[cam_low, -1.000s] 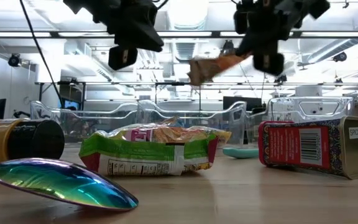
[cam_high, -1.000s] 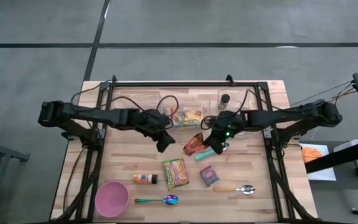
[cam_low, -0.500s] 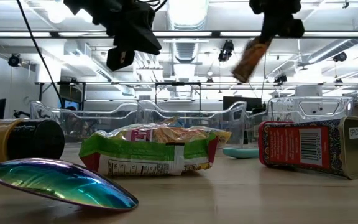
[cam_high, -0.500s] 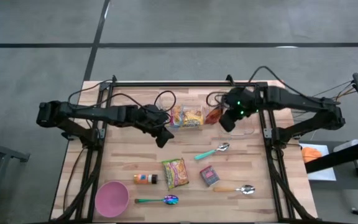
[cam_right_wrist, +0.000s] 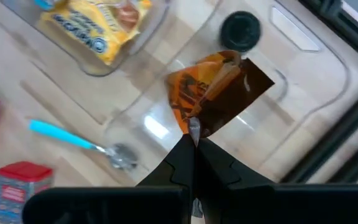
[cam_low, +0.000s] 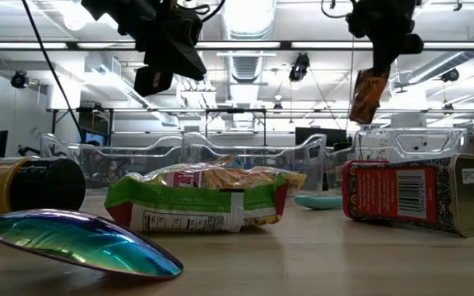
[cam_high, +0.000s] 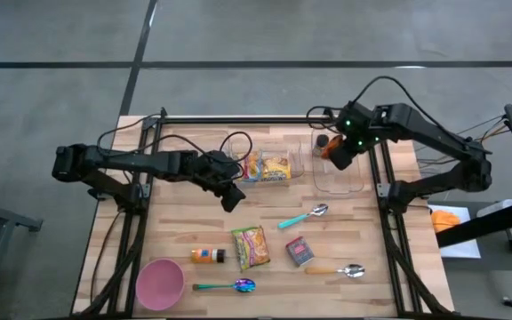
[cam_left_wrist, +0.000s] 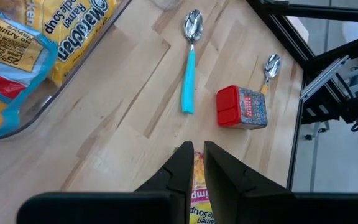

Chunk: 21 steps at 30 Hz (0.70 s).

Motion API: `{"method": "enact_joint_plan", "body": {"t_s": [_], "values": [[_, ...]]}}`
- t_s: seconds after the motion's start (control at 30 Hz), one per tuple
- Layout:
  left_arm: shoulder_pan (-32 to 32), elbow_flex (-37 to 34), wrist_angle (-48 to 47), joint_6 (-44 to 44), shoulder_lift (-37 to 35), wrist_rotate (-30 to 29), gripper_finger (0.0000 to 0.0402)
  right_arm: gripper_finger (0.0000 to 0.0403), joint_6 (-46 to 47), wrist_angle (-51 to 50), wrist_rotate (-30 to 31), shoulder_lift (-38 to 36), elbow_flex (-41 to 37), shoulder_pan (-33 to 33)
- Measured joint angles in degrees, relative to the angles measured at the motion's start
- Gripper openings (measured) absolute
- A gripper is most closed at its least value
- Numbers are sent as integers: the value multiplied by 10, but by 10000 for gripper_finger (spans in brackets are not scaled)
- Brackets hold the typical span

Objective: Pick & Place Food Item
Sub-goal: Put the orange seasoning bag into the right transparent bin

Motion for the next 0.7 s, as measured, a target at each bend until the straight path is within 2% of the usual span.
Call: {"method": "enact_joint_plan", "body": {"t_s": [0.4,0.7], "values": [[0,7,3,2,-12,0,48,8,-96,-12,0,20,-56,-108],[-2,24,45,63,-117,-119,48,8,-134,39,12,54,-95,-143]]}}
